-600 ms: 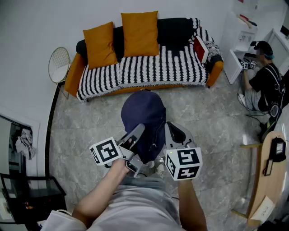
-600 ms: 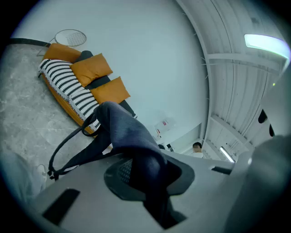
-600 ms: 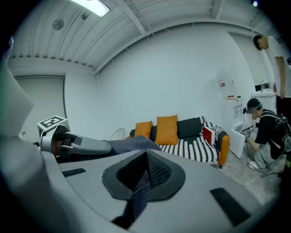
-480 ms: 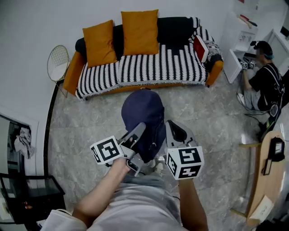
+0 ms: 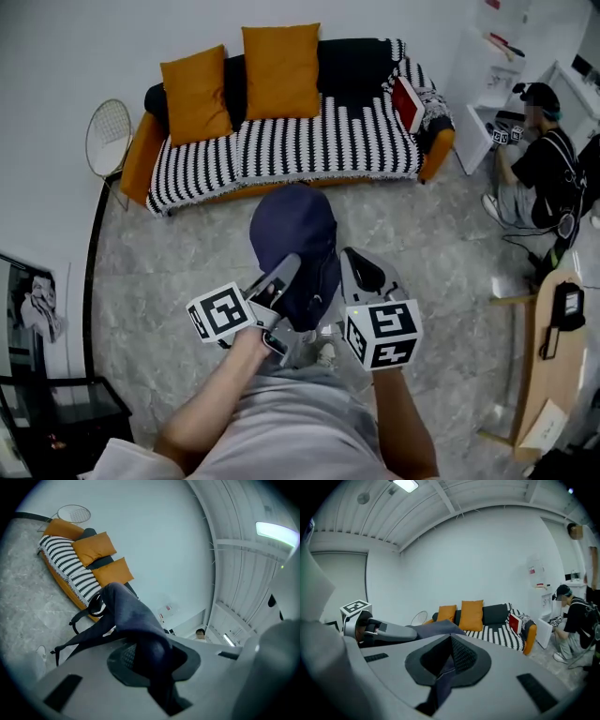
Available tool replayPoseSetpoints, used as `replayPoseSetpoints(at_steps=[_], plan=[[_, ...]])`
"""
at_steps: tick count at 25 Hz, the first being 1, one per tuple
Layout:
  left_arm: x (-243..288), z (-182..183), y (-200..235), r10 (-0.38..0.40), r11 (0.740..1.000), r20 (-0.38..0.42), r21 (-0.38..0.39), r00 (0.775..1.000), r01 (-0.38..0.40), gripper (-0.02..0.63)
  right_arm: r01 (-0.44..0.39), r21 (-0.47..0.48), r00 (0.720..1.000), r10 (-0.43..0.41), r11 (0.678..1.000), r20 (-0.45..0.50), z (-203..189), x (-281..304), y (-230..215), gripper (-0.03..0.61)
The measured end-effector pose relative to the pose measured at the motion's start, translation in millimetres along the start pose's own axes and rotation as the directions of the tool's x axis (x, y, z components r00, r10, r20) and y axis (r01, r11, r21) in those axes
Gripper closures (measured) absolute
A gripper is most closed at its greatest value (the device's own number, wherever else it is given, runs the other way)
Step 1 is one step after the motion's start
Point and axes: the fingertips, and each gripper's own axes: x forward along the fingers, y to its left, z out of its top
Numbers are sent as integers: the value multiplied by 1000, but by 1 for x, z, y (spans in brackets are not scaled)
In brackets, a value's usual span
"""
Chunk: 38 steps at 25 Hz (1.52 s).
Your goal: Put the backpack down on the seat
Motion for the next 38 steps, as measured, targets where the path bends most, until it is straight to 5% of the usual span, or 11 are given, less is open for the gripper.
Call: replayPoseSetpoints(at_steps=[17, 38], plan=[[80, 58, 28, -61, 998, -85, -26, 995, 59, 555, 82, -12, 994, -83, 997, -69, 13, 82, -35, 577], [224, 189, 67, -129, 991, -251, 7, 959, 135, 554, 206, 18, 971, -201, 978, -131, 69, 250, -101, 577]])
